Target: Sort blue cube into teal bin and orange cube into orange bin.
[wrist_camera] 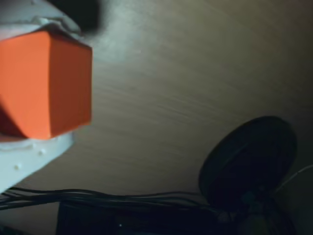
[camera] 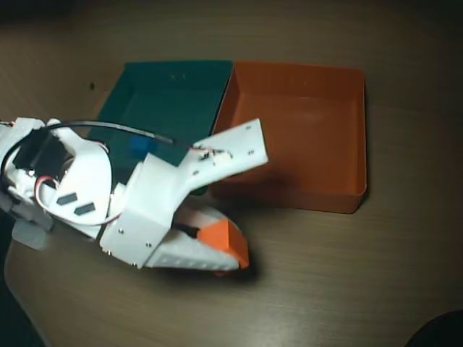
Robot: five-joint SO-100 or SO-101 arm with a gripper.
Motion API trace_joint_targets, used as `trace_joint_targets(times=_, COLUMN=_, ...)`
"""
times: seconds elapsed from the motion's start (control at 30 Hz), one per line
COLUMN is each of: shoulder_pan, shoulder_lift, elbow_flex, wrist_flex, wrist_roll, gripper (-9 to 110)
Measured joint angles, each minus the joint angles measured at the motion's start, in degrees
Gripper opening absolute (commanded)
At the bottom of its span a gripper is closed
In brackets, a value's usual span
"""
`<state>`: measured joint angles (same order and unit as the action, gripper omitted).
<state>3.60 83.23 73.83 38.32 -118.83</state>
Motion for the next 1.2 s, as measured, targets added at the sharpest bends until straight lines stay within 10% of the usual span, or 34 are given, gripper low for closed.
trace_joint_targets(times=0.47, shoulder_pan=-19.95, shoulder_lift=5.10, elbow_flex=0.09, wrist_flex=0.00, wrist_roll=25.84, gripper=-6)
trace_joint_targets(times=1.2, shoulder_pan=-28.21, shoulder_lift=-26.89, elbow_flex=-17.84, wrist_flex=0.00, wrist_roll=28.04, gripper=-6)
